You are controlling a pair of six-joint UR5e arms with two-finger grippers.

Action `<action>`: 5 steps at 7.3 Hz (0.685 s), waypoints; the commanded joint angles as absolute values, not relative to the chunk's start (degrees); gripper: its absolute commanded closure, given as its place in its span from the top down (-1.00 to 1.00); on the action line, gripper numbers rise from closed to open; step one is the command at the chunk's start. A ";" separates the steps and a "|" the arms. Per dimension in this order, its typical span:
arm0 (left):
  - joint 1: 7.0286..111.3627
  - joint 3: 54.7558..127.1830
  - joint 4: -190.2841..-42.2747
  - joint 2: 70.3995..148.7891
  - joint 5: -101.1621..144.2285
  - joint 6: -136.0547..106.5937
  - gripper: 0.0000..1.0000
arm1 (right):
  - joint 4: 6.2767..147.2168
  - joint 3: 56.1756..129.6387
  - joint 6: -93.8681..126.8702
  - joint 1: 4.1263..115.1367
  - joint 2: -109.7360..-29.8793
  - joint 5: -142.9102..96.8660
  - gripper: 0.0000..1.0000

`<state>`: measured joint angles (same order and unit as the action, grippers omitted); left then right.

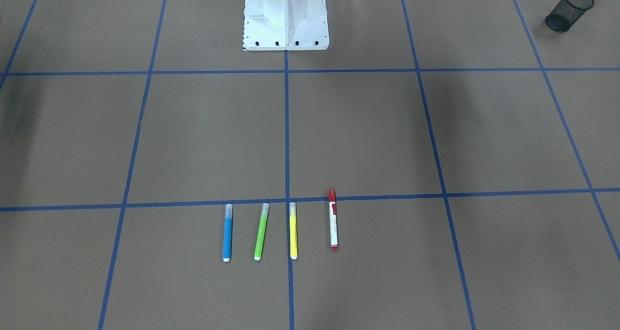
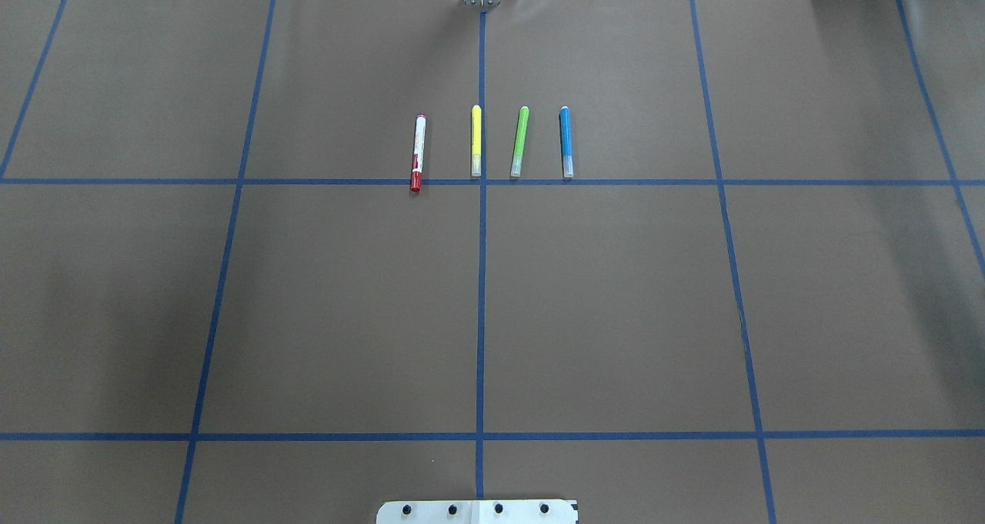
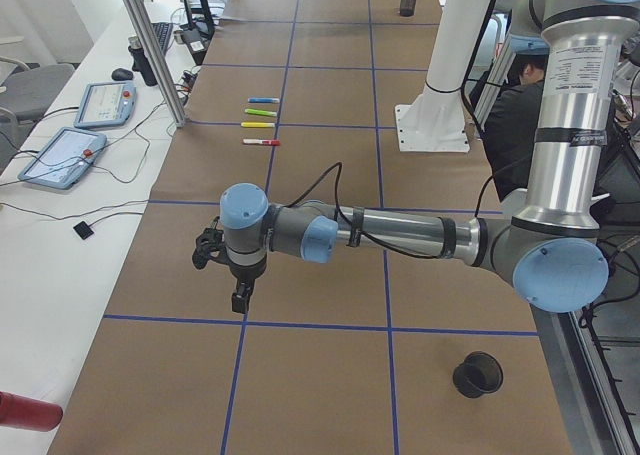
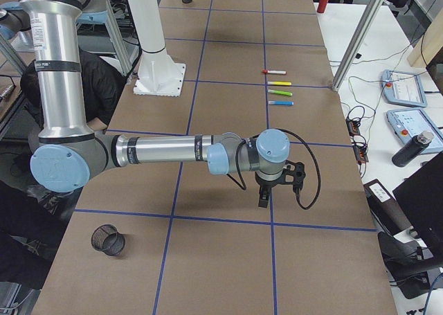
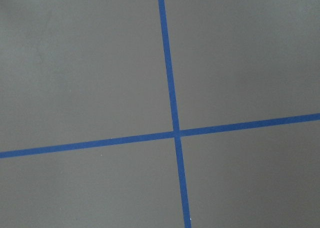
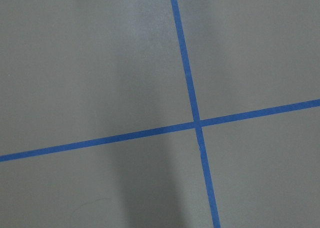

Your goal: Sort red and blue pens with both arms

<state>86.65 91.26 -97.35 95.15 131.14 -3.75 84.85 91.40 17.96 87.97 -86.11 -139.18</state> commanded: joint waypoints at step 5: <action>75.43 89.40 -82.00 116.95 131.31 -5.26 1.00 | 84.47 90.44 18.20 82.71 -78.75 -139.04 1.00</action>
<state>78.20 90.33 -83.18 112.38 131.24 -4.22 84.89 90.47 18.19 83.78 -79.15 -139.07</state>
